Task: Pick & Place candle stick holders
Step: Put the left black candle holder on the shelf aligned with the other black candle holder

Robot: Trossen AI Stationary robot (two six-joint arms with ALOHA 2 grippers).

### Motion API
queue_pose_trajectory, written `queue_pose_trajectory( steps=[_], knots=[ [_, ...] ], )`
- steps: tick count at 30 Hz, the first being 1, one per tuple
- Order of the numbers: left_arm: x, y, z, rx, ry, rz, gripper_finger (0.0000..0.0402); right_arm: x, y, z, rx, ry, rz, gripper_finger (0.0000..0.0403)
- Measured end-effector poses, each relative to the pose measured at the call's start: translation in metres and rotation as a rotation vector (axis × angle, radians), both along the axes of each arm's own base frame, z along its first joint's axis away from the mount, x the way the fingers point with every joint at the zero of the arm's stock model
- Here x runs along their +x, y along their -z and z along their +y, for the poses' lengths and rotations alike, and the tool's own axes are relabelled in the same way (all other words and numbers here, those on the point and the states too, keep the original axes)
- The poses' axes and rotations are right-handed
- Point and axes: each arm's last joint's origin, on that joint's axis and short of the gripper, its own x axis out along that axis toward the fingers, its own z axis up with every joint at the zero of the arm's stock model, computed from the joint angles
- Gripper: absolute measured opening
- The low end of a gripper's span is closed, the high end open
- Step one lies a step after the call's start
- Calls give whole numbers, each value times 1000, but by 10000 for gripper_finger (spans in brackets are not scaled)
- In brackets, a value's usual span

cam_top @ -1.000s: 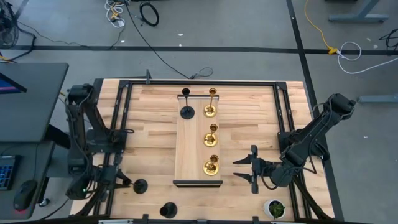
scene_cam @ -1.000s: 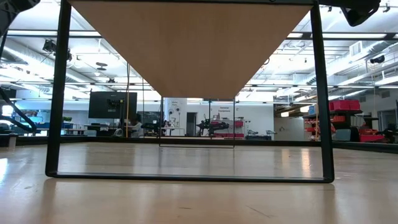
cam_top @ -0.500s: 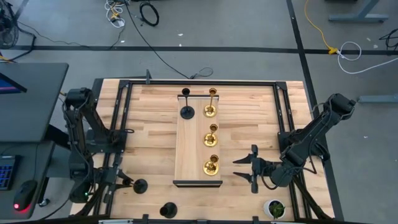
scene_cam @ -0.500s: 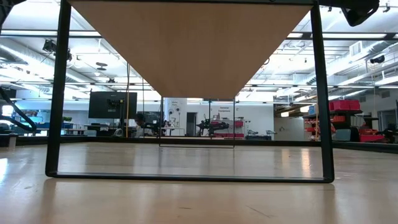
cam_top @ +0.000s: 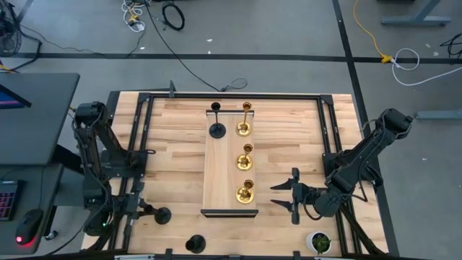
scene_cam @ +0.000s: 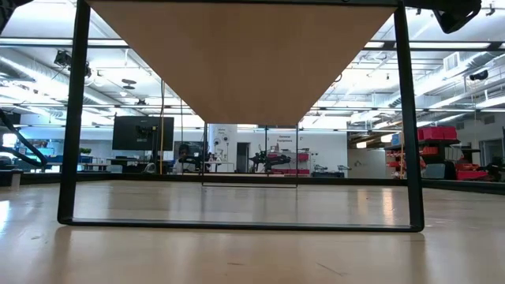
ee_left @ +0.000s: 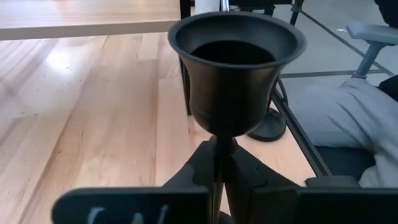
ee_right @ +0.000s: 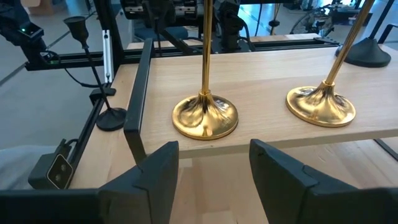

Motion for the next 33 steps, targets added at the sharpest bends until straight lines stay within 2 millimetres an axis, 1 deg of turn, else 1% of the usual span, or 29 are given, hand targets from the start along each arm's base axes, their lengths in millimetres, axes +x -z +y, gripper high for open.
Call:
queue_pose_trajectory(
  steps=[6, 10, 15, 23, 28, 33],
  knots=[
    [0, 0, 0, -5, 0, 1, 27, 0, 0, 0, 0, 0, 0, 196],
    [0, 0, 0, -3, -4, -7, 13, 0, 0, 0, 0, 0, 0, 196],
    [1, -1, 1, -1, -30, -50, 16, 0, 0, 0, 0, 0, 0, 196],
    [13, -3, 4, -12, -98, -53, 12, 0, 0, 0, 0, 0, 0, 196],
    [22, -11, 11, -9, -131, -63, 13, 0, 0, 0, -1, 0, 0, 196],
    [30, -33, 17, 15, -132, -86, 12, 0, 0, 0, -1, 1, 0, 196]
  ],
)
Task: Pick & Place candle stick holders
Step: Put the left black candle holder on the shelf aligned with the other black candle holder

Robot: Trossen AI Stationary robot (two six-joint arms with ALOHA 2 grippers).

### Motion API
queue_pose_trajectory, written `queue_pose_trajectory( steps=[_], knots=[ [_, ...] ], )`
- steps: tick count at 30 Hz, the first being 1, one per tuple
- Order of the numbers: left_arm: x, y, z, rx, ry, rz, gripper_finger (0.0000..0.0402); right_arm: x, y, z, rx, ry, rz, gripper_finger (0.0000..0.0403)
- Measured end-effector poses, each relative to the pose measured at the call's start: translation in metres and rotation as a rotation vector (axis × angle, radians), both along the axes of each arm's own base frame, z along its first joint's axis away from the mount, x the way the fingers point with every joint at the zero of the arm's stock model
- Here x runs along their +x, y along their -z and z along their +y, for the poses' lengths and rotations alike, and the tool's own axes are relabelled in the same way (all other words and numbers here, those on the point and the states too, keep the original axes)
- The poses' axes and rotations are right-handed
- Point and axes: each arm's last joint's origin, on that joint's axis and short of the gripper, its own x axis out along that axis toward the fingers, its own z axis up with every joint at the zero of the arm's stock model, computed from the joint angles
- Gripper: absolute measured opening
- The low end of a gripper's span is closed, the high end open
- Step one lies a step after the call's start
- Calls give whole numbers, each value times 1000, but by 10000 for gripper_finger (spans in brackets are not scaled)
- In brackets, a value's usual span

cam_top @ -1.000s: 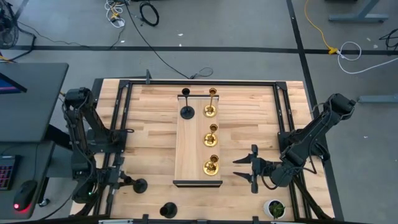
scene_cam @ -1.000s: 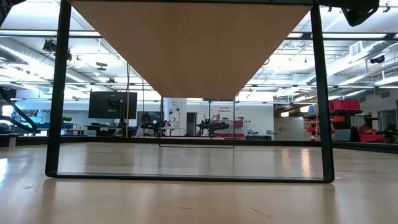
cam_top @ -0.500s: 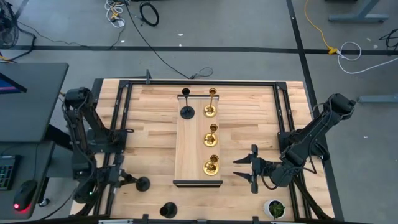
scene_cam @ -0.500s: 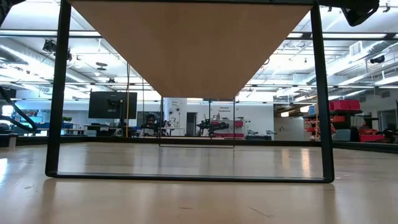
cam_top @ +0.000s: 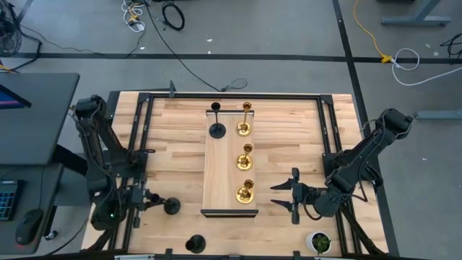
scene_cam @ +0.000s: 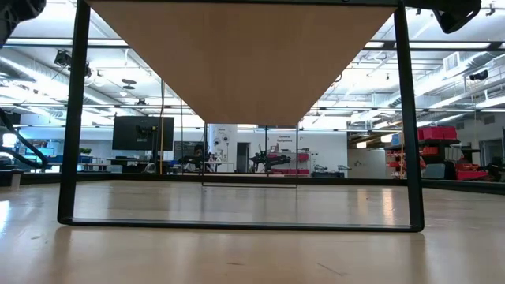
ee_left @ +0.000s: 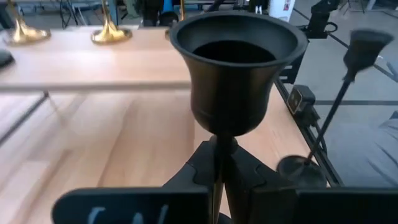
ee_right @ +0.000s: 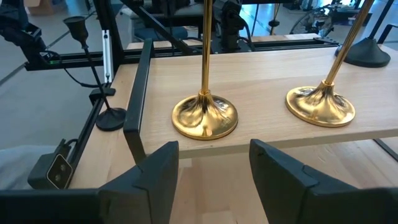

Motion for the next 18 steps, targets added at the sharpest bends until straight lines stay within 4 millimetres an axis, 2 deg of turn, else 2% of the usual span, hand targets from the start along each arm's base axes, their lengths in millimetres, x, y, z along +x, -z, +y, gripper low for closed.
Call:
queue_pose_trajectory(
  steps=[11, 18],
  knots=[
    [27, -57, 14, 181, 5, -29, 12, 0, 0, 0, 0, 0, 0, 196],
    [44, -85, 37, 227, -16, -32, 12, 0, 0, 0, -3, 1, 0, 196]
  ],
)
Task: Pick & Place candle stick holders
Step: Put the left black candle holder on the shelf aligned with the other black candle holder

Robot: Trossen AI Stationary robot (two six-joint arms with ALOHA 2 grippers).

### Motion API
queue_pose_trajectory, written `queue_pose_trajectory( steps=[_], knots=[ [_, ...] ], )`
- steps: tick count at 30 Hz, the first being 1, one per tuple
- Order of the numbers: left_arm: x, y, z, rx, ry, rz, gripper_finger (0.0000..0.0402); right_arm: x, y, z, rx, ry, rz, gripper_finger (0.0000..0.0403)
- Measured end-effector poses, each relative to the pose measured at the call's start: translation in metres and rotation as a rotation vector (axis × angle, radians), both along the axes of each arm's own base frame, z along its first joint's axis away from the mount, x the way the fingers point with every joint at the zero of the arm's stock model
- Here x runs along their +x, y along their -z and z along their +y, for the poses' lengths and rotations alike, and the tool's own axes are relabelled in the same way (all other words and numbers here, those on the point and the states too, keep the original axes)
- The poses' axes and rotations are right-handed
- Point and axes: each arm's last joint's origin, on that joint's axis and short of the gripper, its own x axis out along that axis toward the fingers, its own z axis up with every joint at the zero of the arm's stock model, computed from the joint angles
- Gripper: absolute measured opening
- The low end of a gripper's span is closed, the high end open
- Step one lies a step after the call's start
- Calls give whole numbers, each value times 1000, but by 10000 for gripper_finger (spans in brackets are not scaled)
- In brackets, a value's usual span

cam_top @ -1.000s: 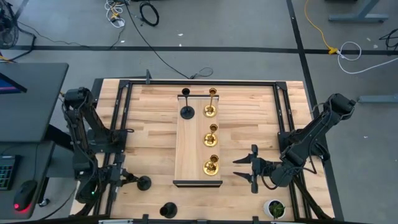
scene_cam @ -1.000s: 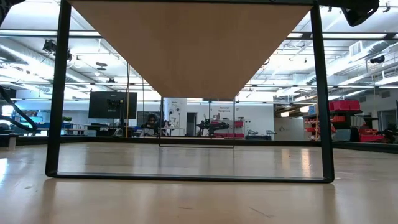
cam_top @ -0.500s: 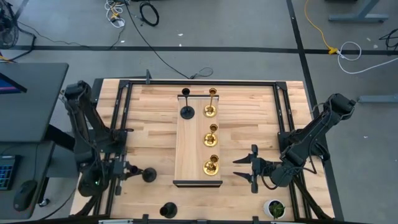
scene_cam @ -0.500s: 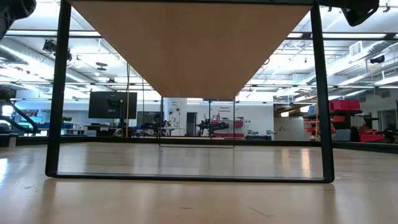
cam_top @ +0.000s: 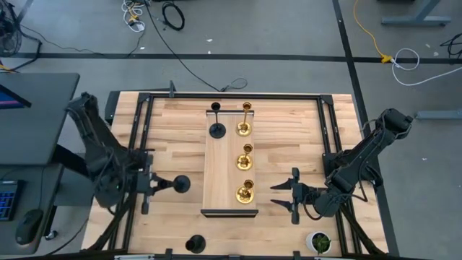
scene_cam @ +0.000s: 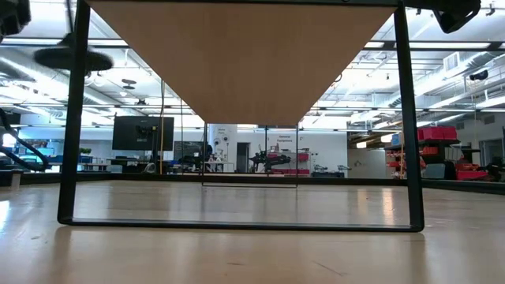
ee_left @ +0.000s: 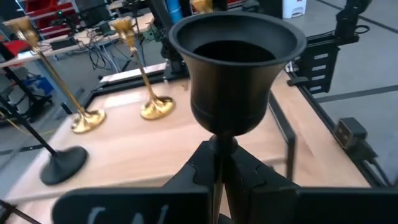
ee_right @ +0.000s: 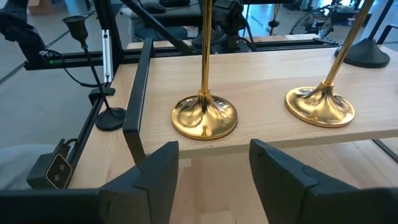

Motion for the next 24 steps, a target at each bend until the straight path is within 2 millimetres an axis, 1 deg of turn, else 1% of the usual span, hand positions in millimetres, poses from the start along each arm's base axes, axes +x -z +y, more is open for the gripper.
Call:
queue_pose_trajectory(
  steps=[6, 11, 16, 18, 21, 24],
  knots=[
    [22, -14, 19, 19, 55, -16, 12, 2, 0, -3, -3, 21, -3, 196],
    [40, -22, 38, 33, 89, -47, 13, 3, 0, -4, -2, 24, -1, 196],
    [57, -25, 60, -4, 108, -51, 13, 3, 0, -4, 0, 18, 1, 196],
    [62, -24, 70, -13, 86, -45, 13, 3, 0, -4, 0, 18, 1, 196],
    [68, -25, 83, -36, 79, -49, 13, 3, 0, -4, 0, 18, 1, 196],
    [72, -28, 92, -84, 106, -77, 13, 3, 0, -4, -1, 18, 1, 196]
  ],
)
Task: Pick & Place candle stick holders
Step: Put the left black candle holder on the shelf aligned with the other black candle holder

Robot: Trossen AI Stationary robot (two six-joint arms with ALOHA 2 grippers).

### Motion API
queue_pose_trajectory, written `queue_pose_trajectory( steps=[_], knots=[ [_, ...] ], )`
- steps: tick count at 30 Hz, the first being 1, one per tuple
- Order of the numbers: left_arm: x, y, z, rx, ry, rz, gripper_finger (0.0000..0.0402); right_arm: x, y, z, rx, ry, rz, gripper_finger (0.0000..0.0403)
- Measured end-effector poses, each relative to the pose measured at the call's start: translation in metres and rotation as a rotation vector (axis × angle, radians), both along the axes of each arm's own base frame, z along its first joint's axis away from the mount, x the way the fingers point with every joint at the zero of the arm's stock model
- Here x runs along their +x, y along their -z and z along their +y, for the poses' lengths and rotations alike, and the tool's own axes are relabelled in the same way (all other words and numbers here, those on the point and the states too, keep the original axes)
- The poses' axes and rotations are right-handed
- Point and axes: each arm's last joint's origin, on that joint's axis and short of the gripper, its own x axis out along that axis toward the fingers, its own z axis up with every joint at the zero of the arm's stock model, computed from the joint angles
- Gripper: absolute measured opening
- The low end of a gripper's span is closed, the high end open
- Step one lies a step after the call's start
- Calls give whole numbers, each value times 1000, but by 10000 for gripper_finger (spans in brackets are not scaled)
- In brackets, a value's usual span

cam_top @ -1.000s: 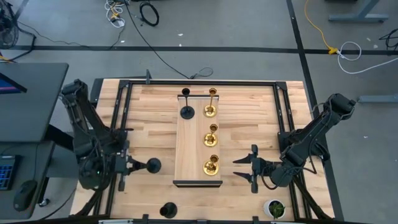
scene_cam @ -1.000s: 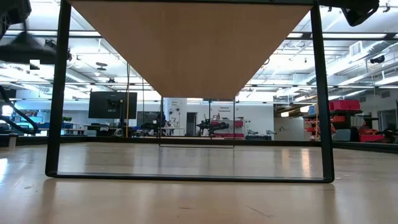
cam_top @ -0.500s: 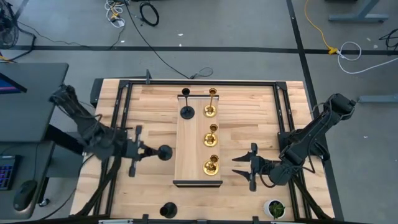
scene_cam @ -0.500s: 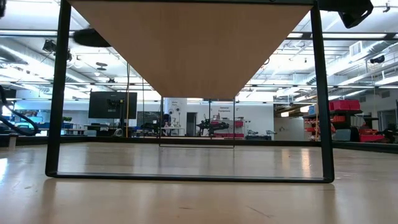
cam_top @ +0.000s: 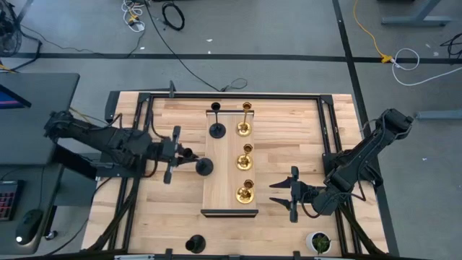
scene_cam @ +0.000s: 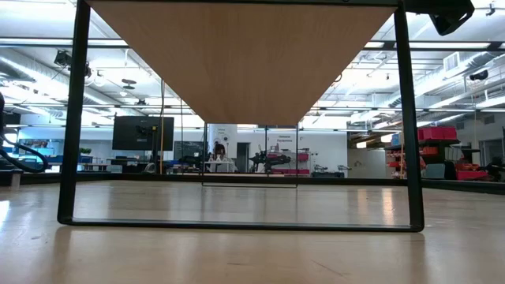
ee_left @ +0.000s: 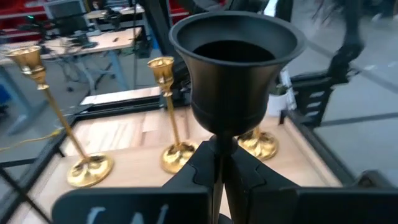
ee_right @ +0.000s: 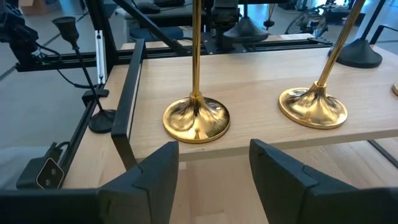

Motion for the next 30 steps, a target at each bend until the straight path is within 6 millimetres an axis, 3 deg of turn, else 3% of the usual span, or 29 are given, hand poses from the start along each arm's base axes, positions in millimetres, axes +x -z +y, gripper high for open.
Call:
queue_pose_trajectory(
  steps=[12, 30],
  knots=[
    [39, 15, 21, -36, 11, 25, 14, 0, 0, 0, -16, -4, 1, 196],
    [53, 21, 39, -79, 33, 20, 14, 0, 0, 0, -17, -5, 1, 196]
  ],
)
